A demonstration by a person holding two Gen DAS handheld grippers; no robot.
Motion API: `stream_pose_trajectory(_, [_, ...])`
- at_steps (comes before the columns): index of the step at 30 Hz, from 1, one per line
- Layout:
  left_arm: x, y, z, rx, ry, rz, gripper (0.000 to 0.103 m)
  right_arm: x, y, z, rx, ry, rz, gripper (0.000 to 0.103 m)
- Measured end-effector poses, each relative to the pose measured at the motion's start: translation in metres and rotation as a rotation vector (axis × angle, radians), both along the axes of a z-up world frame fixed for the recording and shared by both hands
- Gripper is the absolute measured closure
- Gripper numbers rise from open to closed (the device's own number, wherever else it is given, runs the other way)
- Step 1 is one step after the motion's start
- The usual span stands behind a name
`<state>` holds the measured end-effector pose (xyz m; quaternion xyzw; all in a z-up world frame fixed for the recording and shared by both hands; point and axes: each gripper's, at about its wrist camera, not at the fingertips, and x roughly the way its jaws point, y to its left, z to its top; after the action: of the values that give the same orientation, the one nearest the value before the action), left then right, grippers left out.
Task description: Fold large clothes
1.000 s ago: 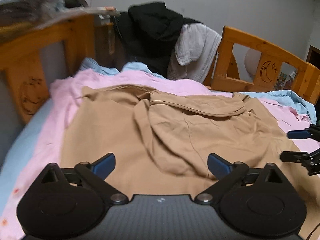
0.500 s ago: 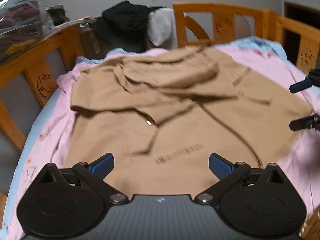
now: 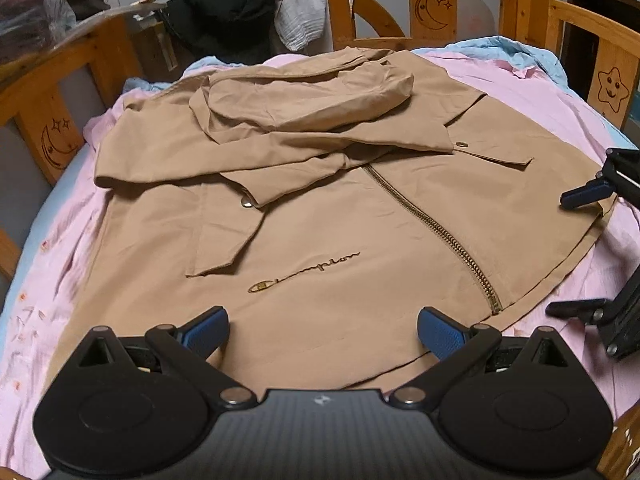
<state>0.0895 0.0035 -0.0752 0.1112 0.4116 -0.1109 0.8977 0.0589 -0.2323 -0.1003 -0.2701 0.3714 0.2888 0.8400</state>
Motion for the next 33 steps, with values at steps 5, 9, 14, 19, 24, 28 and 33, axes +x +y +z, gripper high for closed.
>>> stream_pose_trajectory(5, [0.003,-0.003,-0.002,0.005,0.010,0.002,0.001,-0.003,0.003,-0.001,-0.031,-0.042,0.020,0.003])
stream_pose_trajectory(9, [0.002,-0.005,-0.001,0.012,0.008,-0.001,0.001,-0.009,0.005,0.000,-0.033,-0.067,0.060,0.023])
stream_pose_trajectory(14, [-0.008,-0.001,0.006,-0.029,-0.021,-0.058,0.001,-0.015,0.010,0.000,-0.043,-0.084,0.111,0.062])
stream_pose_trajectory(19, [-0.023,-0.001,0.012,-0.040,-0.045,-0.125,0.001,-0.029,0.011,0.005,-0.073,-0.088,0.183,0.068])
stream_pose_trajectory(24, [-0.024,-0.003,0.006,-0.006,-0.036,-0.136,0.001,-0.028,0.014,-0.001,-0.137,-0.133,0.163,0.061])
stream_pose_trajectory(28, [-0.026,-0.007,0.005,0.000,-0.052,-0.163,0.001,-0.018,0.010,-0.001,-0.077,-0.113,0.126,0.082])
stream_pose_trajectory(33, [-0.035,-0.024,0.003,0.066,-0.112,-0.248,0.001,-0.017,0.003,0.021,0.048,-0.172,0.095,0.096])
